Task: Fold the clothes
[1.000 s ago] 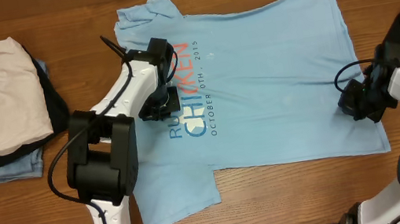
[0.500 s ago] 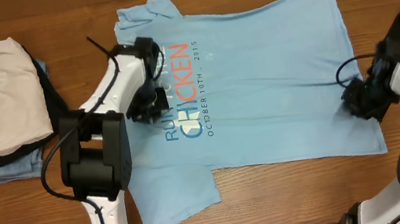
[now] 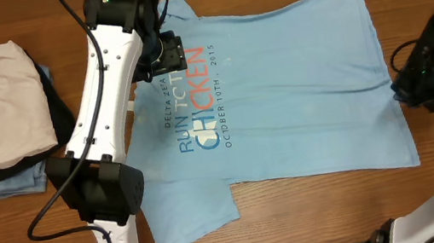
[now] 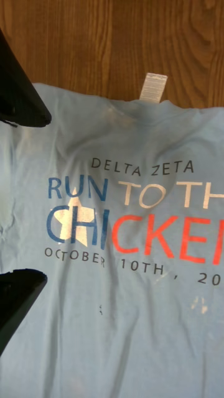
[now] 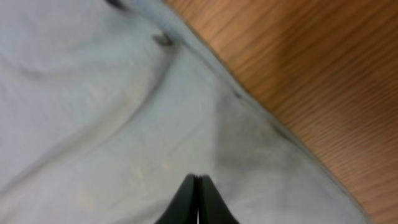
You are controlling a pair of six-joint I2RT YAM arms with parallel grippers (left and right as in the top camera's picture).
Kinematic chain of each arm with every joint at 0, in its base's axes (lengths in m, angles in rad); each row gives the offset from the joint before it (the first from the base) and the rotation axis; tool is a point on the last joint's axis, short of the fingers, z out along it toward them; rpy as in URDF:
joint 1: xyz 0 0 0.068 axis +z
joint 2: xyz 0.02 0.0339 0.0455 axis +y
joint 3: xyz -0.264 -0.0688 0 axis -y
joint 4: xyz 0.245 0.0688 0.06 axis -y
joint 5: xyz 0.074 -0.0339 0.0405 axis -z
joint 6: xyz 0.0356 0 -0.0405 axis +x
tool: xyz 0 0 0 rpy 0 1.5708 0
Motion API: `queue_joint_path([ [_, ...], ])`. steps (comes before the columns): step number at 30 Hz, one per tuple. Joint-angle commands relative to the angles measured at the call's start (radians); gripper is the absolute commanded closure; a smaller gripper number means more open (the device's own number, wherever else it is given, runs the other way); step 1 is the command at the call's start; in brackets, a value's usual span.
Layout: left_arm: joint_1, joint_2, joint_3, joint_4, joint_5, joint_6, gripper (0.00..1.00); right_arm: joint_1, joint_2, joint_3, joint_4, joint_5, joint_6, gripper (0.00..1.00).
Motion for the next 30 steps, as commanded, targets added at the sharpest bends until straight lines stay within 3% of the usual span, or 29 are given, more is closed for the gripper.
queue_joint_path([
  [1, -0.003, -0.041, -0.036, 0.016, 0.007, 0.015, 0.17, 0.066, -0.009, -0.14, 0.166, -0.023, -0.015, 0.96],
  [4, 0.0, -0.041, -0.066, 0.019, 0.007, 0.034, 0.16, 0.09, -0.009, -0.213, 0.272, 0.043, -0.006, 0.96],
  [15, 0.001, -0.041, -0.071, 0.016, -0.016, 0.04, 0.14, 0.089, -0.009, -0.288, 0.154, 0.222, 0.054, 0.96],
  [24, 0.001, -0.042, -0.071, 0.002, -0.018, 0.04, 0.14, 0.081, -0.013, -0.259, 0.153, 0.2, 0.072, 0.96],
  [25, 0.001, -0.045, -0.07, 0.013, -0.026, 0.04, 0.14, 0.081, -0.019, -0.213, 0.13, 0.172, 0.072, 0.89],
  [26, 0.001, -0.054, -0.07, 0.016, -0.039, 0.035, 0.14, 0.081, -0.028, -0.148, 0.079, 0.161, 0.072, 0.75],
  [30, 0.003, -0.119, -0.07, 0.004, -0.045, 0.028, 0.13, 0.06, -0.082, 0.037, -0.139, 0.161, 0.108, 0.64],
])
